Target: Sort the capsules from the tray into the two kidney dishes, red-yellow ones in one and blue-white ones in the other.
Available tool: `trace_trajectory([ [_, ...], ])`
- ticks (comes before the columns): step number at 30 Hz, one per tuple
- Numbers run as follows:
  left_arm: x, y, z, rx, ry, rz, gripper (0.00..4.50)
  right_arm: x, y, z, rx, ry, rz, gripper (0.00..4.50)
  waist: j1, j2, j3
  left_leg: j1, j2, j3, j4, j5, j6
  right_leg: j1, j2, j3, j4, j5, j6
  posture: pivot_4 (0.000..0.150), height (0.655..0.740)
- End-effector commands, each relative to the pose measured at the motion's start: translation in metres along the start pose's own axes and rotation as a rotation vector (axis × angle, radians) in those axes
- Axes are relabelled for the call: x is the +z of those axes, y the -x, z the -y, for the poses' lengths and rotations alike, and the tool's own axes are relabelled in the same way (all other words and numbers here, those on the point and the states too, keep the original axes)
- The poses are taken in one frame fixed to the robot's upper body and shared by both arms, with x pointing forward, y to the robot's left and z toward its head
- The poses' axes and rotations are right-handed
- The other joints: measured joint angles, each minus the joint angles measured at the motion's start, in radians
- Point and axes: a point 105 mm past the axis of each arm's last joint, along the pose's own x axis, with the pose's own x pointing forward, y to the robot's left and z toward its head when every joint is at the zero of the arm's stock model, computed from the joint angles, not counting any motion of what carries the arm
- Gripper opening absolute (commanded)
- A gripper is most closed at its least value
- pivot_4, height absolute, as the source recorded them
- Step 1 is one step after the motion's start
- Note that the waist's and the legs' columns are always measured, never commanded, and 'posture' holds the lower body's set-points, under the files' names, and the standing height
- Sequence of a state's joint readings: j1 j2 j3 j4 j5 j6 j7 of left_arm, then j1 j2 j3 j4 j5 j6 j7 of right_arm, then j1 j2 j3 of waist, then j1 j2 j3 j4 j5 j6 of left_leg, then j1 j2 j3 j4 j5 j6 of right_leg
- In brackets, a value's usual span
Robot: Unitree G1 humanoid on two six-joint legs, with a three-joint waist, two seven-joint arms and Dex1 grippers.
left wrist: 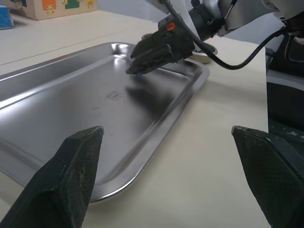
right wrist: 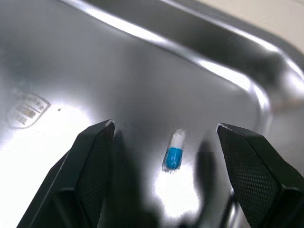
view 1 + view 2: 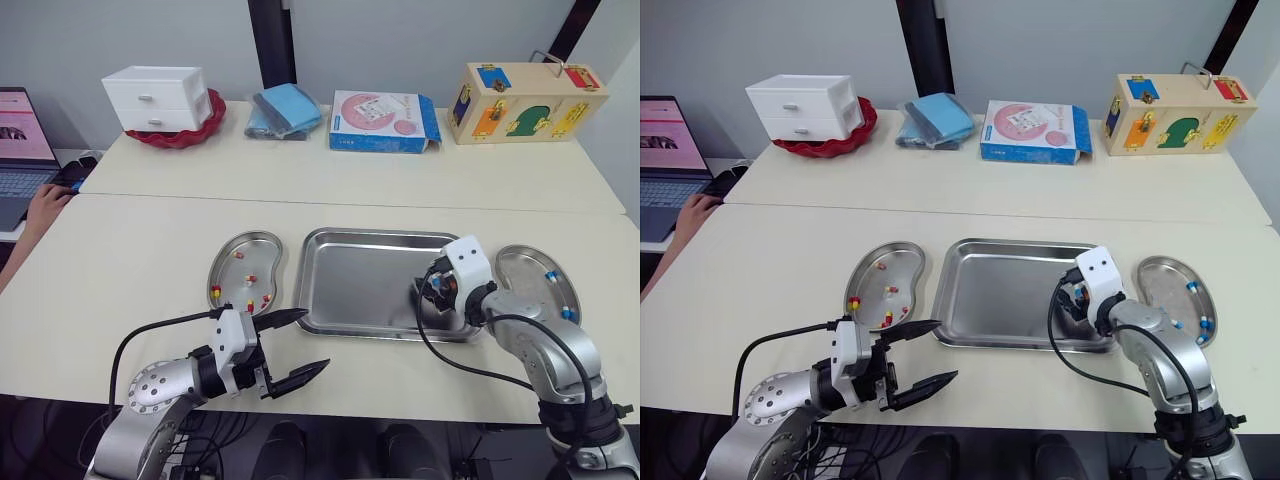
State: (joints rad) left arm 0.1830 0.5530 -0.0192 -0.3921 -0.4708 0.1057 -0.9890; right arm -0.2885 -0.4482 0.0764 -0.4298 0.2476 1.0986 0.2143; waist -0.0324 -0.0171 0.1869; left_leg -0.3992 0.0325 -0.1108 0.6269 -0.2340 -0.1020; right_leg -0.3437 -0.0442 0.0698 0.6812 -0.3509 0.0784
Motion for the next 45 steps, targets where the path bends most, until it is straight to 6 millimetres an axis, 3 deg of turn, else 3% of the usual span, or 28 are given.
trace_trajectory([
  [1,0.006,-0.004,0.004,-0.013,-0.025,0.022,4.50,0.000,0.000,0.002,-0.024,0.003,-0.001,3.43,0.000,0.000,0.000,0.000,0.000,0.000,0.000,0.000,0.000,0.000,0.000,0.000,0.000,0.000,0.000,0.150,0.7337],
  [15,0.004,-0.007,0.003,-0.050,-0.040,0.022,4.50,-0.004,0.006,-0.001,-0.011,0.092,-0.017,0.02,0.000,0.000,0.000,0.000,0.000,0.000,0.000,0.000,0.000,0.000,0.000,0.000,0.000,0.000,0.000,0.150,0.7337],
  [22,0.006,-0.008,0.008,-0.148,-0.041,0.049,4.50,0.019,0.026,0.006,-0.003,0.118,0.091,0.02,0.001,0.001,0.000,0.000,0.000,0.000,0.000,0.000,0.000,0.000,0.000,0.000,0.000,0.000,0.000,0.150,0.7337],
  [27,0.018,-0.008,0.018,-0.286,-0.035,0.132,4.50,0.029,0.063,0.040,-0.074,0.070,0.138,0.02,0.004,0.001,0.000,-0.001,0.000,0.000,0.000,0.000,0.000,0.000,0.000,0.000,0.000,0.000,0.000,0.150,0.7337],
  [34,0.036,-0.014,0.024,-0.374,-0.040,0.235,4.50,0.008,0.109,0.094,-0.235,-0.037,0.064,0.02,0.003,0.001,0.000,0.000,0.000,0.000,0.000,0.000,0.000,0.001,0.000,0.000,0.000,0.000,0.000,0.150,0.7337],
  [40,0.044,-0.022,0.023,-0.385,-0.056,0.259,4.50,-0.005,0.114,0.107,-0.304,-0.092,0.017,0.02,-0.003,0.002,0.000,0.000,0.000,0.000,0.000,0.000,0.000,0.001,0.000,0.000,0.000,0.000,0.000,0.150,0.7337],
  [45,0.050,-0.025,0.022,-0.376,-0.059,0.270,4.50,-0.010,0.115,0.111,-0.361,-0.095,0.010,1.33,0.001,0.002,0.000,0.000,0.000,0.000,0.000,0.000,0.000,0.001,0.000,0.000,-0.001,0.000,0.000,0.150,0.7337],
])
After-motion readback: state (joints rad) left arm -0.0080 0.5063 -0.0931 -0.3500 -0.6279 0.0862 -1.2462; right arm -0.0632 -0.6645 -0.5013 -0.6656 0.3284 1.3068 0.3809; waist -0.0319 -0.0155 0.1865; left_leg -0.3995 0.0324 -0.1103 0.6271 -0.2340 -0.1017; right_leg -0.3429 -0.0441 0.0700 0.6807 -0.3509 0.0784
